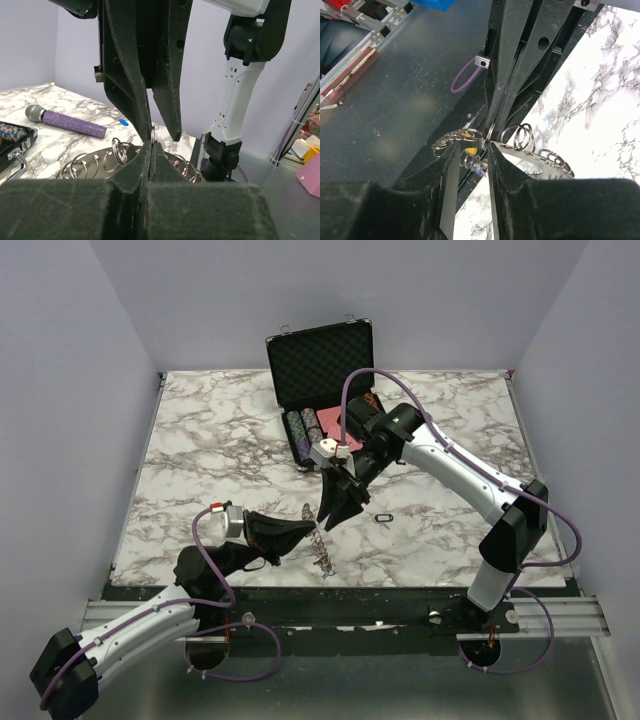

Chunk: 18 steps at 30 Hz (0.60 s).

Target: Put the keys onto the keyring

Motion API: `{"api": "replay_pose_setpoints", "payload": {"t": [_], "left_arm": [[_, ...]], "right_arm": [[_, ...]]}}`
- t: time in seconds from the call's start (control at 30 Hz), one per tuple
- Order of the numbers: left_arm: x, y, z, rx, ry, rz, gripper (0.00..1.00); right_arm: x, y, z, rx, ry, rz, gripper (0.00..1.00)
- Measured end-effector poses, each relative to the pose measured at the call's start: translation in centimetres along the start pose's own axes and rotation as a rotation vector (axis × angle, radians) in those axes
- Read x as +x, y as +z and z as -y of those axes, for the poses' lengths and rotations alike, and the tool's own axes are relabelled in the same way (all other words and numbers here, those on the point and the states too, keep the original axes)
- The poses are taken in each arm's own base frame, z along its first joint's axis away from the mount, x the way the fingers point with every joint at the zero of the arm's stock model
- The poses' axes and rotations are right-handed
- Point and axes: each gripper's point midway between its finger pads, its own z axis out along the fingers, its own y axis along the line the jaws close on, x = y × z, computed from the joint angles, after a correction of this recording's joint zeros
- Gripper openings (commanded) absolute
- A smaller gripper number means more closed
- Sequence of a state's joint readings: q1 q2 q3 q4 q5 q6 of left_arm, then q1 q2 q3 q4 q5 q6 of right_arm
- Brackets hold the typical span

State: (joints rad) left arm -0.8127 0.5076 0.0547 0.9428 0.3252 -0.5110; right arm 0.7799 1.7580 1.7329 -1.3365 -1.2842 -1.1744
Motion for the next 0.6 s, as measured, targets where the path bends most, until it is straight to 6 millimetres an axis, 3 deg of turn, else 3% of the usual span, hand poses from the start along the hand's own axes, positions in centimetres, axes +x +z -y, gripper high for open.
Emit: {"api": "replay_pose_setpoints", "payload": {"t": [0.37, 0.6], "left_arm": [[0.20, 0.02, -0.09, -0.004, -0.009, -0.007, 0.00], [0.62, -0.12, -0.36, -0.010, 0.022, -0.025, 0.00]], "right_arm": [[-0.19, 0.09, 0.05, 0.003, 0.094, 0.006, 0.26], [-0.20, 0.25, 0.39, 0.014, 0.132, 0.002, 0.27]]}}
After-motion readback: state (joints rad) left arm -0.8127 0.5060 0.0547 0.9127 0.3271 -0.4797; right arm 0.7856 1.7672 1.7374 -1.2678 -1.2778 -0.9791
